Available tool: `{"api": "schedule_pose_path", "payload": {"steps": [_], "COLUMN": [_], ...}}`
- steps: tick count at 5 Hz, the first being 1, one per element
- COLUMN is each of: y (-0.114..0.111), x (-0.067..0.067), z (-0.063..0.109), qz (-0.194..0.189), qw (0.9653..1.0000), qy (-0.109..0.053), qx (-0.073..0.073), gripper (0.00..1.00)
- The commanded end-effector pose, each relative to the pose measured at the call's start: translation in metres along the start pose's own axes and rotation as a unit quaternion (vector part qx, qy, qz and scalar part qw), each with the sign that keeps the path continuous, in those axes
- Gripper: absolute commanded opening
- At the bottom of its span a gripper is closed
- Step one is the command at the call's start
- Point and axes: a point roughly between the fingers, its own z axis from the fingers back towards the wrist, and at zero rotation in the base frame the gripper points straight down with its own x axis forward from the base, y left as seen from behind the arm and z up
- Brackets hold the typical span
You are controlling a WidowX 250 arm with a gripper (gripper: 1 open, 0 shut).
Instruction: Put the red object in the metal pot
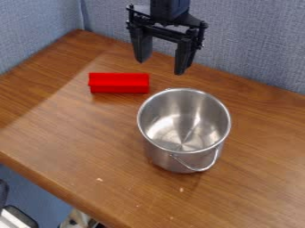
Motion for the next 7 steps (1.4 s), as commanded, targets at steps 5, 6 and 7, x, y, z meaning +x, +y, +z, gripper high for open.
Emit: {"api": "schedule_pose_path", "payload": {"steps": [5, 6, 7], "y": [0.024, 0.056, 0.077], "x": [0.006, 0.009, 0.01], "z": [-0.015, -0.021, -0.032], "qz": [-0.021, -0.065, -0.144], "qw": [0.9985, 0.9966, 0.9879], "qy": [0.048, 0.046, 0.045], "qx": [0.013, 0.02, 0.036], "gripper": [1.0, 1.0, 1.0]}}
